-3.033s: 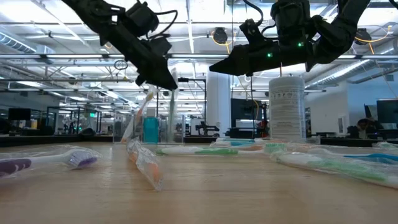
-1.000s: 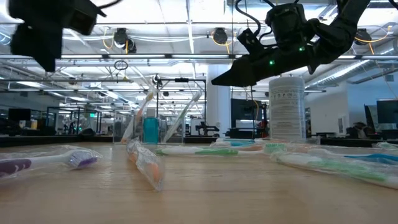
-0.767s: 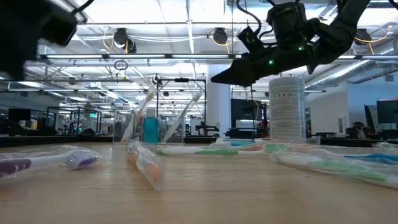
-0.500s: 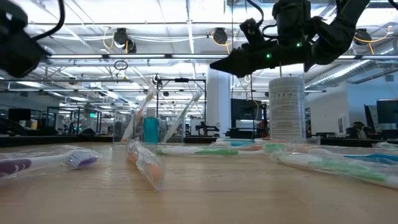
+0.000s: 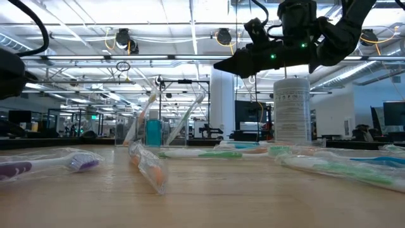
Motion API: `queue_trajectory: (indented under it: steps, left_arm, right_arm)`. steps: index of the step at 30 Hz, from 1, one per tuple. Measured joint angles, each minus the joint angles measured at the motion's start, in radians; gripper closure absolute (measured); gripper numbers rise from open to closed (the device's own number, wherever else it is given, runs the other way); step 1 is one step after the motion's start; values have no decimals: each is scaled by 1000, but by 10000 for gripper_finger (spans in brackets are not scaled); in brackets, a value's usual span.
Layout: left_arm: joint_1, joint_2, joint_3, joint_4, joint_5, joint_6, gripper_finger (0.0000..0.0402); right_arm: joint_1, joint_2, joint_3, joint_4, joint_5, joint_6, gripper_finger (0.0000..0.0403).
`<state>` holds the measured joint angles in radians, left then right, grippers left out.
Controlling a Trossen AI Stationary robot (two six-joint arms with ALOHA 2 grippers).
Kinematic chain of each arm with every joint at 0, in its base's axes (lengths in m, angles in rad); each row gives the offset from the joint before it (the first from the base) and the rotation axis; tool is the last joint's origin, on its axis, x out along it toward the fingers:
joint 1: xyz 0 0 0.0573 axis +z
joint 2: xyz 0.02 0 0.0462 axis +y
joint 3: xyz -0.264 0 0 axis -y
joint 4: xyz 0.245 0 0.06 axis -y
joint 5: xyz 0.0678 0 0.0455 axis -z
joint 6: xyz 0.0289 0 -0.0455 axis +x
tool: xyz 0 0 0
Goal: Pick & Place toothbrushing station
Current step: Put the purple toothbrush into the transparent organizer
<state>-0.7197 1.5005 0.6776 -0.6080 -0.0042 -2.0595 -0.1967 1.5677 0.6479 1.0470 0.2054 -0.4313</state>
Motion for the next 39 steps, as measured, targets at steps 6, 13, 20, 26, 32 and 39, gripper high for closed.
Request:
queue_trajectory:
  steps: [6,13,20,26,32,39]
  left_arm:
    - [37,1,-2,-29,-79,97,256]
    - [84,4,-7,-42,-190,197,321]
    - [150,-41,12,-72,-342,369,393]
    - [224,-199,42,-60,-604,653,398]
    - [290,-333,46,2,-1304,873,396]
    - [495,-349,46,202,-1527,1225,395]
  right_arm:
    - [0,0,0,0,0,0,298]
    - [-7,0,0,103,3,-122,298]
    - [-7,-1,0,114,3,-40,298]
    - [-7,-1,0,61,3,58,298]
    - [-5,-1,0,32,2,119,298]
    - [-5,-1,0,-6,3,161,298]
